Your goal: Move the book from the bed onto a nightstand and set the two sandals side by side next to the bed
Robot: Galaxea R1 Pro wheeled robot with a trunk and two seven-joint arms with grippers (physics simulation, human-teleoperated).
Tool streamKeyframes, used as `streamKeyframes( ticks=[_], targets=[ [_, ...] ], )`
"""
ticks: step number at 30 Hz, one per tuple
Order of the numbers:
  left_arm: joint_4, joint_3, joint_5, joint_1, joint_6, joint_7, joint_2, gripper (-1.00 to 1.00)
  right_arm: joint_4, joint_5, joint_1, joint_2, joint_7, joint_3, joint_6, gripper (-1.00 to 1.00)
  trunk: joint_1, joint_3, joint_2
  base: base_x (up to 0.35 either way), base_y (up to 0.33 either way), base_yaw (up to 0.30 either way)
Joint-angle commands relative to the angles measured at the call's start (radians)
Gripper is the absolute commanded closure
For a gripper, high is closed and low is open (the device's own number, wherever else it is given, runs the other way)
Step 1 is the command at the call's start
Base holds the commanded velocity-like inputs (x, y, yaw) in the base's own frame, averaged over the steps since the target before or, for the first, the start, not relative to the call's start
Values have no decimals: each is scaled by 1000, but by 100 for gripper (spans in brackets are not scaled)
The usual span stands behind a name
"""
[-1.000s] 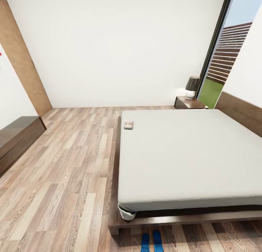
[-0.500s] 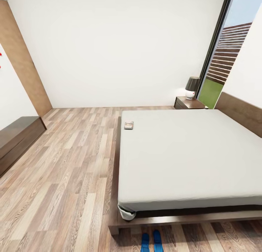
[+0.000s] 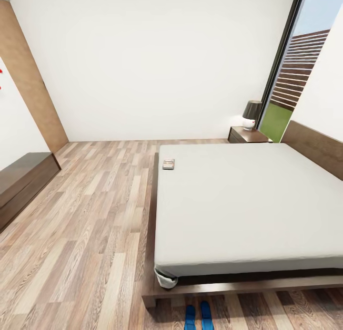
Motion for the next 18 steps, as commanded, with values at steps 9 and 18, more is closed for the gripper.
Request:
streamKeyframes(
  ticks=[9,18],
  targets=[
    [-1,-8,7,0,-1,4,0,-100,0,8,-1,-20,-4,-80,-18,-100,0,-1,-1,0,0,0],
    [0,-8,7,0,-1,4,0,-100,0,6,-1,-37,-5,-192,-38,-100,-30,24,55,0,0,0]
  ],
)
